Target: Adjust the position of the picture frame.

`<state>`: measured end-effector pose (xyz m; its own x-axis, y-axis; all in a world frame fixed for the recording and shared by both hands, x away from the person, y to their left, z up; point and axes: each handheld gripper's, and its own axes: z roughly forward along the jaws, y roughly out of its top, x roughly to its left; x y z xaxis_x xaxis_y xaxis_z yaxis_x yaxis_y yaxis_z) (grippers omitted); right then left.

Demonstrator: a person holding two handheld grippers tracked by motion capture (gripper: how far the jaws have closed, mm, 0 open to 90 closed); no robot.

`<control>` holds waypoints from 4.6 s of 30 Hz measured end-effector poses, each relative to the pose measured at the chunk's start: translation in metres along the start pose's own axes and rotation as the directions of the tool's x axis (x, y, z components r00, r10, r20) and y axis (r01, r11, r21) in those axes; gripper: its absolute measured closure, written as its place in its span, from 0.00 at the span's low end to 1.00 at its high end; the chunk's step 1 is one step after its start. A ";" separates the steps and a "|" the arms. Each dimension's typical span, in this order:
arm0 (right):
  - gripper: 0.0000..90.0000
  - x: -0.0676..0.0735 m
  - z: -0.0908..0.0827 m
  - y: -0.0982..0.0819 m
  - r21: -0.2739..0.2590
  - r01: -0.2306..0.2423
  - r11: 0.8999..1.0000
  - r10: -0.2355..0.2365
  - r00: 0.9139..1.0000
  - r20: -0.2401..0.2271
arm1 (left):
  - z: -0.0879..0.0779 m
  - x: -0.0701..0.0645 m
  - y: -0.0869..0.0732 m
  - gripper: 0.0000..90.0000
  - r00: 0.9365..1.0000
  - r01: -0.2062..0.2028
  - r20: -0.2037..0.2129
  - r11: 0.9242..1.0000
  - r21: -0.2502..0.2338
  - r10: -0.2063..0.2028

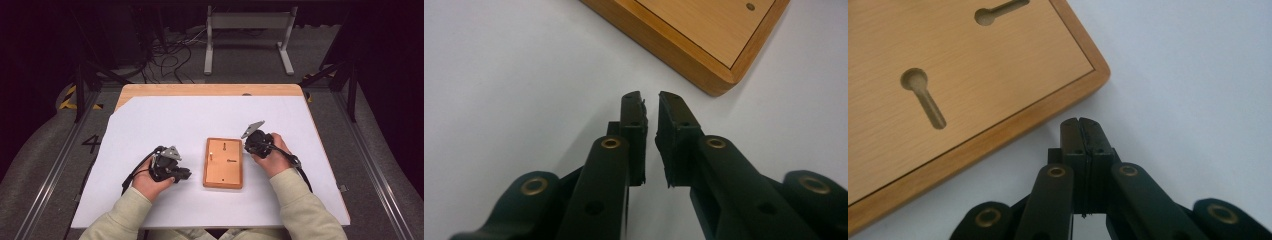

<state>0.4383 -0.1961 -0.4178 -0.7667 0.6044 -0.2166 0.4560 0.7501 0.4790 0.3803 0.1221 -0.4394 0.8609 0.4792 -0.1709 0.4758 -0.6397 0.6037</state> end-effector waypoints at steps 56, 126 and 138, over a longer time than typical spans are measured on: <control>1.00 -0.044 0.026 0.016 -0.087 -0.293 0.952 0.285 0.954 -0.092 | -0.022 0.013 -0.001 0.77 0.997 0.063 -0.030 0.987 -0.146 -0.068; 1.00 0.066 -0.018 -0.031 -0.041 0.147 0.988 -0.152 0.956 -0.250 | -0.023 0.027 -0.009 0.80 0.993 0.101 -0.041 0.987 -0.127 -0.107; 0.83 0.048 -0.038 -0.032 -0.226 0.079 0.971 -0.138 0.956 -0.259 | -0.033 0.026 -0.003 0.75 0.997 0.062 -0.043 0.986 -0.155 -0.069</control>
<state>0.3693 -0.2008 -0.4107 -0.9131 0.4043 -0.0526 0.2799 0.7156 0.6400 0.3952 0.1561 -0.4193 0.8175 0.5477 -0.1783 0.4942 -0.5078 0.7056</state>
